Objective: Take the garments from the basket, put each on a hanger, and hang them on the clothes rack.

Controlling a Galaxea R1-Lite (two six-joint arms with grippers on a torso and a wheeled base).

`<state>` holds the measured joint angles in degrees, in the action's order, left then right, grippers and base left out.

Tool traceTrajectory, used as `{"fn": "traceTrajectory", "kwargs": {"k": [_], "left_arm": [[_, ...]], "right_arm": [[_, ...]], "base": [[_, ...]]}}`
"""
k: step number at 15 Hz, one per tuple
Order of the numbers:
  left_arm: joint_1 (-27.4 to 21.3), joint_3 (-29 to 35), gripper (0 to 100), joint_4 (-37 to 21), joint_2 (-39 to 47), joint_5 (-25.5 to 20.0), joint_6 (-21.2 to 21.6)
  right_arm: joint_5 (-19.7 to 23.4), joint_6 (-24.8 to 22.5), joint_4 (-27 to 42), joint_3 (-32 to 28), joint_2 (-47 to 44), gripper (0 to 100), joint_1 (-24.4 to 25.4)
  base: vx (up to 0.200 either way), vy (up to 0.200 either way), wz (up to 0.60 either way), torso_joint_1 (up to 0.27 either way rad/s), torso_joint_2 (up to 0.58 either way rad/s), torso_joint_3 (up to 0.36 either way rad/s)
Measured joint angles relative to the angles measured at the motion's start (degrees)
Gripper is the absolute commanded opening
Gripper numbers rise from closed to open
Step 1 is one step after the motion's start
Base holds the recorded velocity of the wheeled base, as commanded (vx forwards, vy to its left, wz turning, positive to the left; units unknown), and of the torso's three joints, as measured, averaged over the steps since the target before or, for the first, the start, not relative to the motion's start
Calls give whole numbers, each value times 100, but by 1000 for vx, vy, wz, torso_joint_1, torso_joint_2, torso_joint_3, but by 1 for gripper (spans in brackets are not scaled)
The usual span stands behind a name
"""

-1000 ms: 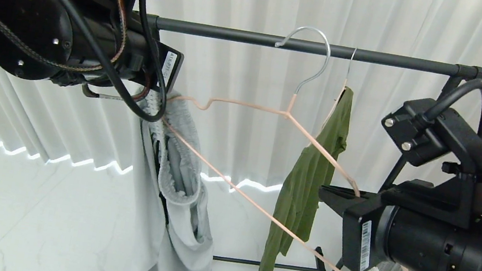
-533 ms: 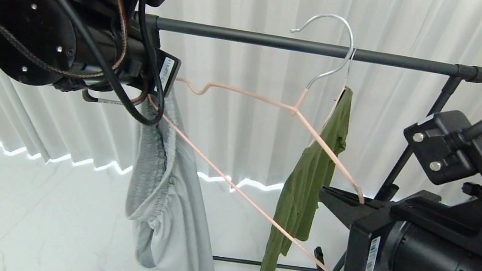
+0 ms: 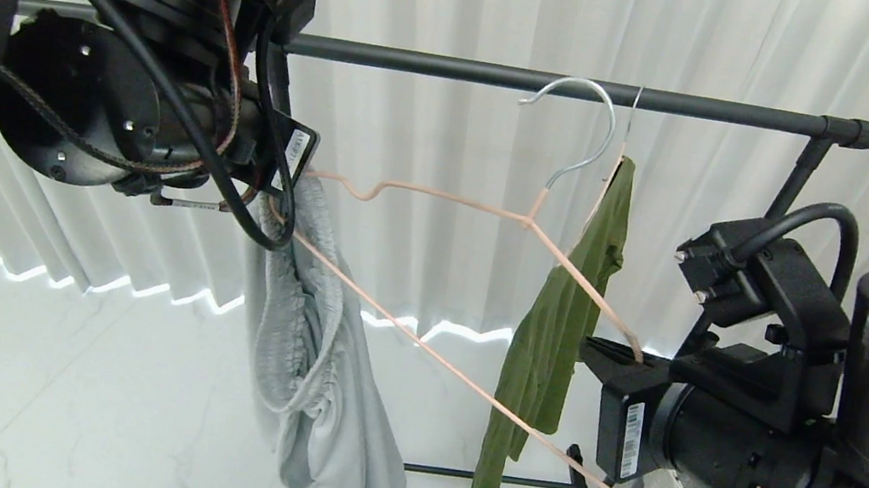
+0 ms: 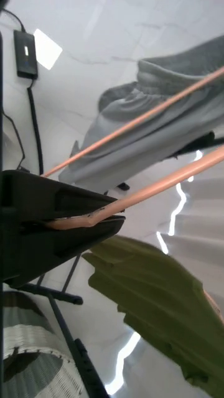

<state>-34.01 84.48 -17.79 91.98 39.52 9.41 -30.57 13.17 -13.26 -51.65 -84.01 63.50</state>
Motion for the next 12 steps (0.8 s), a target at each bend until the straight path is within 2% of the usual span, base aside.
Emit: {"fn": "traceTrajectory", "kwargs": {"k": [3,6,10,12], "left_arm": [[-61,-127,0,6,90,27,-24],[-85,6,0,16,271,29,-217],[-88,112,0,2,378,29,-249],[-94,157,0,5,391,29,-249]], "right_arm": [[-88,5,-34,-11,-59,0,-91],[-99,93,-171,0,-89,0,74],[-57,646,-200,22,-174,0,896],[-55,900,-208,26,-339,0,1100]], "base": [[0,0,0,0,0,0],[0,0,0,0,0,0],[0,0,0,0,0,0],[0,0,0,0,0,0]]}}
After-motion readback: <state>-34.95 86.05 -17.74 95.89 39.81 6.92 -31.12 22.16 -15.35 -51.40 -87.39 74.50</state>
